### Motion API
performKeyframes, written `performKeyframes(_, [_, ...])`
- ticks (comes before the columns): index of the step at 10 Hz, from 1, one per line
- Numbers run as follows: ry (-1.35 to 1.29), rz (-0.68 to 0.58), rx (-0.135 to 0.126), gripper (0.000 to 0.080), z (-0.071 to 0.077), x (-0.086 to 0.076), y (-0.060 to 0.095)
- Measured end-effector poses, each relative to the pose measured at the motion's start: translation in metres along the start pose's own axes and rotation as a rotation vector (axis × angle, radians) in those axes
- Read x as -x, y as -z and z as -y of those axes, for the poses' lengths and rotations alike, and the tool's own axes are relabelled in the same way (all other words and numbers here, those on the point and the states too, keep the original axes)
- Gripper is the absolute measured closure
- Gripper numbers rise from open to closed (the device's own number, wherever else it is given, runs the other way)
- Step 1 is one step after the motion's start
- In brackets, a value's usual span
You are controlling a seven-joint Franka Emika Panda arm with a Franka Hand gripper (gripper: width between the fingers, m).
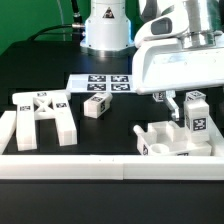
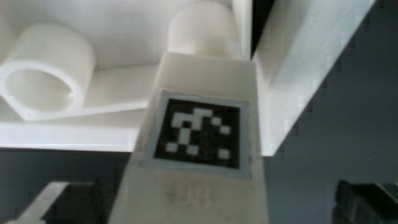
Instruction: Assemble chair
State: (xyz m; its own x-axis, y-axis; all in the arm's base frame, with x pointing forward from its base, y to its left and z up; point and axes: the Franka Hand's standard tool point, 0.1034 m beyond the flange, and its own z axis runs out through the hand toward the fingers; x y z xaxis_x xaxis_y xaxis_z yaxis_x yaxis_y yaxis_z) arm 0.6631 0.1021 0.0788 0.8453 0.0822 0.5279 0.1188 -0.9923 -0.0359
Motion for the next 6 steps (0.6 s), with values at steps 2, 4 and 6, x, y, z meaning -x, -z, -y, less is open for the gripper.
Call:
performKeyframes(2, [0.003, 0.002, 0.003, 0.0152, -0.004, -0.002, 0.003])
performKeyframes(4, [0.008, 0.036, 0.004, 0.0151, -0.010, -0.013, 0.017])
performKeyframes(6, [0.011, 0.045, 0.003, 0.0151, -0.010, -0.012, 0.017])
